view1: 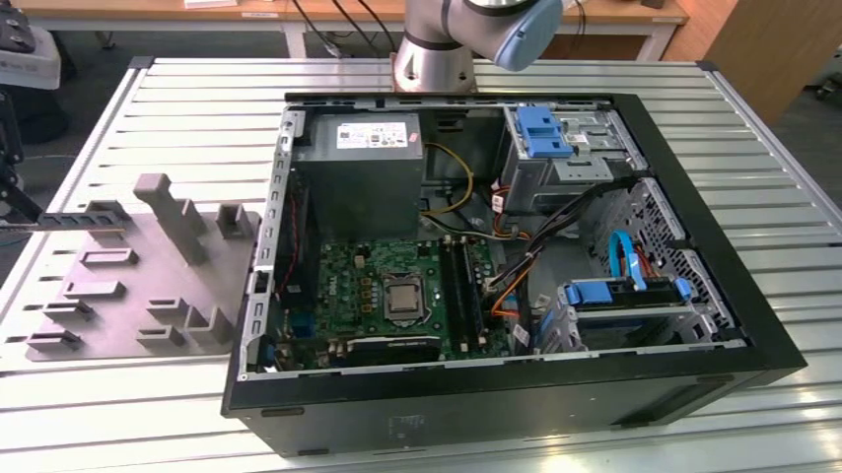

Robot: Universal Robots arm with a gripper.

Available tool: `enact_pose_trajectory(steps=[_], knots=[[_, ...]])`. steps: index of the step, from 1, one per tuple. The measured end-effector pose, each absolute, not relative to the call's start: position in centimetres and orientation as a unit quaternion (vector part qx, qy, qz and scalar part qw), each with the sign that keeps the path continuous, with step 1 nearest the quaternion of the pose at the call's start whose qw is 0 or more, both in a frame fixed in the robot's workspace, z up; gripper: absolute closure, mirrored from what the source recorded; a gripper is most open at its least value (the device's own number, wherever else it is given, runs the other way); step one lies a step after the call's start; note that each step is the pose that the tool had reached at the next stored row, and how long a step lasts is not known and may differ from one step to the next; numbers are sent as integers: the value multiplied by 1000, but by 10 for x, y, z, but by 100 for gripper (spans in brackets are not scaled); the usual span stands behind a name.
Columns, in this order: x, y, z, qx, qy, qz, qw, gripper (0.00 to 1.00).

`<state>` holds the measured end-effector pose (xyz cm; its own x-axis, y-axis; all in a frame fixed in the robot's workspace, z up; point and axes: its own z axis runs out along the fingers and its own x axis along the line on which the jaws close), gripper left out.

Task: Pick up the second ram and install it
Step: 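Pick up the second ram and move it above second insertion slot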

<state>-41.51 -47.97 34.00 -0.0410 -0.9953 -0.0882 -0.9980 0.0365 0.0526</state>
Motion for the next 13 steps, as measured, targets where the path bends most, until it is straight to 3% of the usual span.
enact_pose_trajectory(steps=[13], knots=[[-415,-480,378,-692,719,57,20,88]])
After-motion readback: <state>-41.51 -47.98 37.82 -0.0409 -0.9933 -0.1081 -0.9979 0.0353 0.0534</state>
